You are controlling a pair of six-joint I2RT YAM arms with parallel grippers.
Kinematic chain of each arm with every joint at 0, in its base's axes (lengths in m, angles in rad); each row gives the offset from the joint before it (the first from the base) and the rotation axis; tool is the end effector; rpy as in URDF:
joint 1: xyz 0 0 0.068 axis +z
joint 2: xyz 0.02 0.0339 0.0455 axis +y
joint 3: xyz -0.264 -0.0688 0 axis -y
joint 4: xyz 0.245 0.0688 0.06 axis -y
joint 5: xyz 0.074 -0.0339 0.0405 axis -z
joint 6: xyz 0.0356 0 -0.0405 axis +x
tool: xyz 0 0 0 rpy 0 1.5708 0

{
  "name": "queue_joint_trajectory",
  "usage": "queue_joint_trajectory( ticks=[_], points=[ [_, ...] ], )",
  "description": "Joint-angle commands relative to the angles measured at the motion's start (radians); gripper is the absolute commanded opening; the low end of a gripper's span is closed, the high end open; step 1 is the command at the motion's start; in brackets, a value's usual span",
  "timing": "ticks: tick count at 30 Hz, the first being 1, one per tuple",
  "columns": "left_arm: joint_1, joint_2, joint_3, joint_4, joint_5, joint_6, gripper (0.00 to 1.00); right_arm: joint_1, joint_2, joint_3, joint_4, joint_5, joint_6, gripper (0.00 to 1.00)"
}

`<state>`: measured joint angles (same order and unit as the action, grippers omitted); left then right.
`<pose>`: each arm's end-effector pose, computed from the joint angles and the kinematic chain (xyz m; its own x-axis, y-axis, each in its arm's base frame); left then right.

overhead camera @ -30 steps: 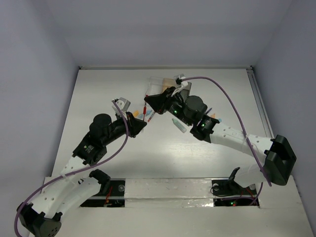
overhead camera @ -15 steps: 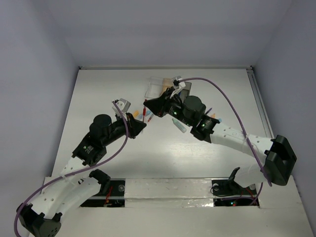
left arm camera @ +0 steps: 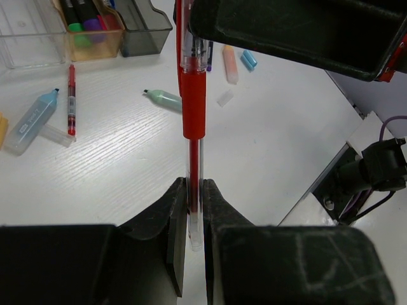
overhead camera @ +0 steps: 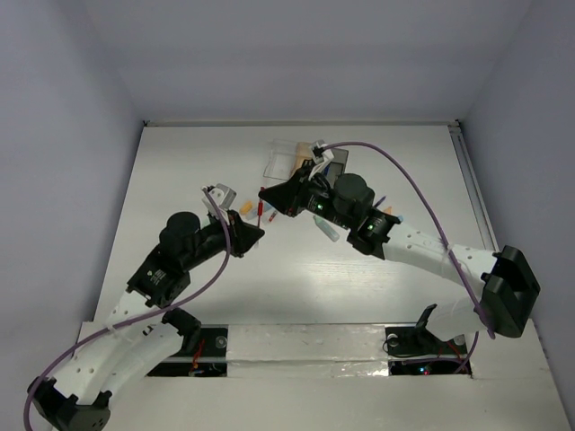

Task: Sort the stationery into containers
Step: Close the pen cap on the pen.

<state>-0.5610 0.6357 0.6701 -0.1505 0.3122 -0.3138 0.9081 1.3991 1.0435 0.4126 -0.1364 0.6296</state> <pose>0.1276 -0.0931 0.3261 -0.3293 -0.1400 -0.9338 0.6970 0.6311 -0.3404 0.2020 0.2667 0.3508 -0.4807 0.3322 -0.8115 -0.7194 0.3797 0.5816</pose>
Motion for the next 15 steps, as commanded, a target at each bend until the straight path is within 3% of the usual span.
queue_joint_trajectory(
  ticks=[1,15],
  points=[
    [0.009,-0.004,0.055,0.144,-0.047,0.005,0.0,0.037,0.018,-0.051,-0.081,-0.14,0.024,0.0],
    [0.009,0.09,0.21,0.152,-0.099,0.047,0.0,0.117,0.024,-0.172,-0.031,-0.127,0.059,0.0]
  ],
)
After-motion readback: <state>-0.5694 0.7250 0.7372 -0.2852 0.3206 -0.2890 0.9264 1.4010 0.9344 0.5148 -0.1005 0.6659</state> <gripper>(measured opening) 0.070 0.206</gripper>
